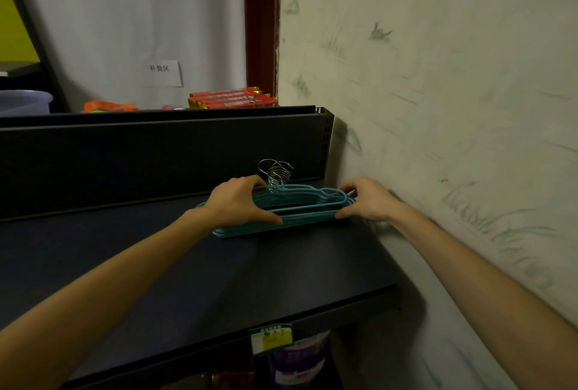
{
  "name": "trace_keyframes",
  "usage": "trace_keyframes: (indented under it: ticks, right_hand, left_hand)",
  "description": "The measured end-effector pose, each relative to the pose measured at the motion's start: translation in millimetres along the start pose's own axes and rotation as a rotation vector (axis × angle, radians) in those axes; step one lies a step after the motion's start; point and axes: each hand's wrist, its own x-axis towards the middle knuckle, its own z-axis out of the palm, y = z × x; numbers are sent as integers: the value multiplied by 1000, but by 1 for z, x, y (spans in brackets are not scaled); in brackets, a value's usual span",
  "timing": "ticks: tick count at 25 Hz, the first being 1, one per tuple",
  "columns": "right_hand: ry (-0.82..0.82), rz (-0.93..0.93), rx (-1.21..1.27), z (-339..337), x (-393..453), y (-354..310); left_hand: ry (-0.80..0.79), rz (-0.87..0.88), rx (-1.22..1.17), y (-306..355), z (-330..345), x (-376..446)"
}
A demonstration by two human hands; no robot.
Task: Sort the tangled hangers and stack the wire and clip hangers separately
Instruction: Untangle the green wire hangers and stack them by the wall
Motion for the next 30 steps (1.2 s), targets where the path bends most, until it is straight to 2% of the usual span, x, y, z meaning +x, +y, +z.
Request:
trace_keyframes:
  ticks: [13, 16, 20, 22, 26, 30]
  right_hand:
    - [-74, -38, 89, -2, -6, 1]
    - [-95, -56, 28, 1, -7, -2]
    - [-61, -64, -3, 3, -7, -6]
    - [-72, -67, -34, 0, -3, -7]
    - [-158, -68, -128, -4, 6, -13]
    - [-260, -70, -298, 4, 24, -20]
  left_hand:
    - [9, 39, -14, 16, 14, 11]
    - [4, 73, 64, 23, 24, 16]
    - [-5, 26, 78, 21, 28, 15]
    - [-56, -25, 107, 11, 19, 15]
    - [-294, -124, 215, -19, -11, 10]
    - [-356, -172, 210, -33, -13, 4]
